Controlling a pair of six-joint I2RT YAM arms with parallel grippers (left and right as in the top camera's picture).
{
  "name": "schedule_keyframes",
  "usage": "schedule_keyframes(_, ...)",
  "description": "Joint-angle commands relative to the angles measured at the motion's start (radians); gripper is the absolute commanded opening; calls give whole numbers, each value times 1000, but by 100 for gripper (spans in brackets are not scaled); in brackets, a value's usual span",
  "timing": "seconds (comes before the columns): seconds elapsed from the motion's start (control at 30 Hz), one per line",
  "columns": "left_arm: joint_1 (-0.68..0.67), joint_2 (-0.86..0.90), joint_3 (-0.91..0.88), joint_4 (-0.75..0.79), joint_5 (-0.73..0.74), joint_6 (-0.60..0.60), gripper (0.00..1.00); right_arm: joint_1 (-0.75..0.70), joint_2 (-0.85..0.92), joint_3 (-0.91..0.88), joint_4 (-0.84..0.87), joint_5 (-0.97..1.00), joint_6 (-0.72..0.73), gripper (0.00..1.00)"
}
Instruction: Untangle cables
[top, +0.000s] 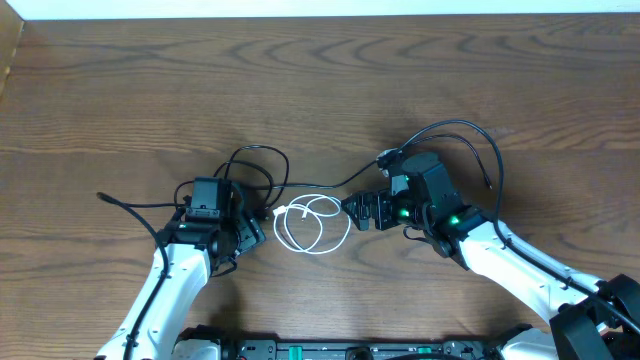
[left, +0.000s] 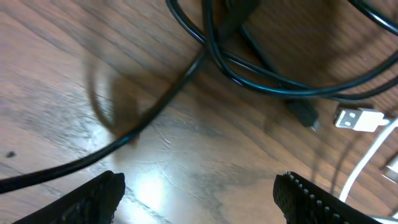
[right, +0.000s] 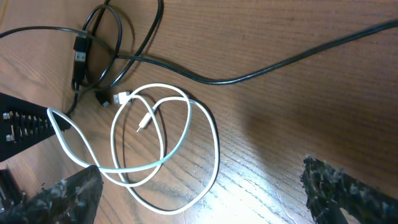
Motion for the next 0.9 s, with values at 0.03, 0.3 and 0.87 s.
schedule_keyframes(0.03, 4, 2, -7, 1, -46, 12, 82, 6, -6, 3, 2, 5, 8, 99)
schedule_keyframes(0.3, 4, 2, -7, 5, -46, 12, 82, 6, -6, 3, 2, 5, 8, 99)
schedule_keyframes(0.87, 4, 2, -7, 7, -46, 12, 8, 160, -6, 3, 57, 217, 23, 99)
